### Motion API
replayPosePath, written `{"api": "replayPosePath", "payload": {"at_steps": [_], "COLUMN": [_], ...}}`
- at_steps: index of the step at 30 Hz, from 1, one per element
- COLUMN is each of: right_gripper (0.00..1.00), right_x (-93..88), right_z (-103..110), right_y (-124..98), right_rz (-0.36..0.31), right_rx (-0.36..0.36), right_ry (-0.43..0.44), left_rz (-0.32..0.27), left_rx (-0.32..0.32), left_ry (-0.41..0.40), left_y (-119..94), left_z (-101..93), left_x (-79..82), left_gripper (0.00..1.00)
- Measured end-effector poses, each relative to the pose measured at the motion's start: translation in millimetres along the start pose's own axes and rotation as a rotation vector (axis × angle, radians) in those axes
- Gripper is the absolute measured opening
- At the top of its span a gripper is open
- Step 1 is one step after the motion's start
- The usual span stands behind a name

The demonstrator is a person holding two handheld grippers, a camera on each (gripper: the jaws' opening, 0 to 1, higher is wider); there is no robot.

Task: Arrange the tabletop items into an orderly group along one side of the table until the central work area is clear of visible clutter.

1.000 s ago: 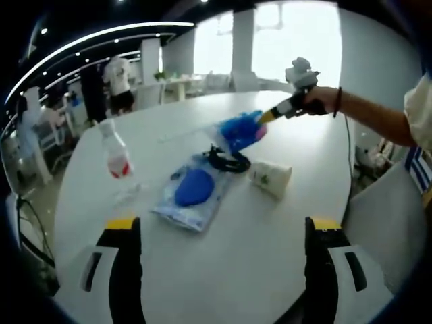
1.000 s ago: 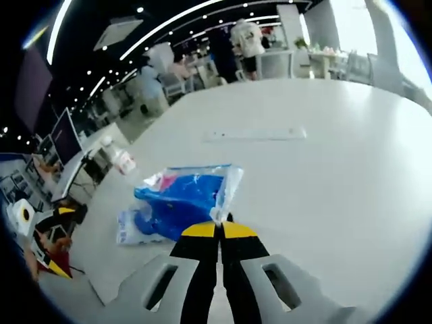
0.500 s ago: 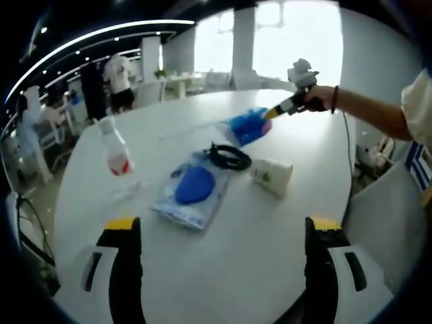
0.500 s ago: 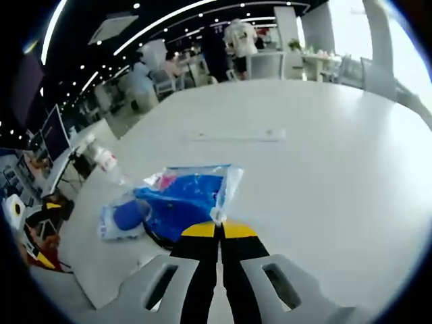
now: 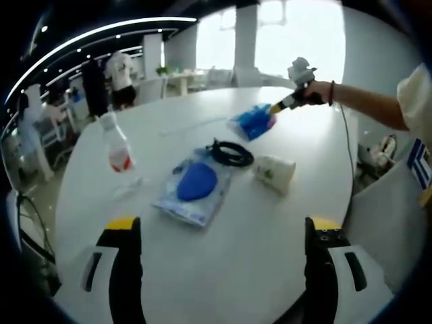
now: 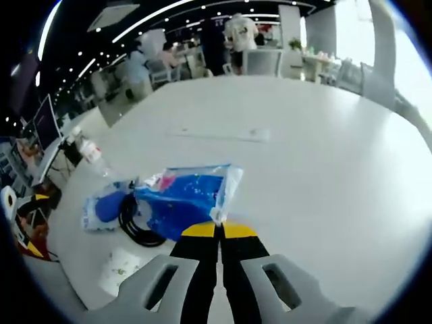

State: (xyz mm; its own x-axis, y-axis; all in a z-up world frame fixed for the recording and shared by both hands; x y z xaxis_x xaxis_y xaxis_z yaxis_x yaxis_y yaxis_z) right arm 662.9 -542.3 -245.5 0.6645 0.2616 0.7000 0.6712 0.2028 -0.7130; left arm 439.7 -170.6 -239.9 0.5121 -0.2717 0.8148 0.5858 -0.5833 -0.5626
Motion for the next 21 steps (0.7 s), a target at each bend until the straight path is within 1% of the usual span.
{"api": "replayPosePath", "payload": {"at_steps": [4,8,18,21], "right_gripper": [0.01,0.01,0.01,0.01], "right_x": [1.9,1.2,-3.7,-5.5], "right_z": [-10,-19,-35,-38], "right_y": [2,6,16,20], "right_rz": [0.011,0.023,0.065,0.072], "right_rx": [-0.006,-0.015,-0.026,-0.038], "right_ry": [0.007,-0.004,0.004,-0.011], "left_rz": [0.002,0.009,0.018,0.021], "left_rx": [0.004,0.006,0.004,0.004], "left_ry": [-0.005,-0.006,-0.008,-0.009], "left_y": [0,0,1,1], "left_z": [0.7,1.2,2.4,2.3], "left_x": [-0.3,-1.3,-2.7,-3.3], "left_gripper": [0.98,0.98,0.98,0.98]}}
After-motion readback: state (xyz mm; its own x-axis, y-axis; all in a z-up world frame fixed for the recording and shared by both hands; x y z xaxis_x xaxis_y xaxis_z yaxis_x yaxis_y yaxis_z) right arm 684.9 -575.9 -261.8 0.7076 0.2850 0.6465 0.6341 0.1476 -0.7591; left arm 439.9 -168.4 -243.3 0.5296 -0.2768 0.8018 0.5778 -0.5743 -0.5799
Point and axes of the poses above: the point that each gripper's makers call its tool centre point, and the gripper's own axes: y roughly forward along the fingers, z roughly to its left, x roughly out of its top, the point moved 8 cm from there along -y, roughly backward along the fingers, and after that the axes turned 11 degrees about -x, right-handed, at the moved point
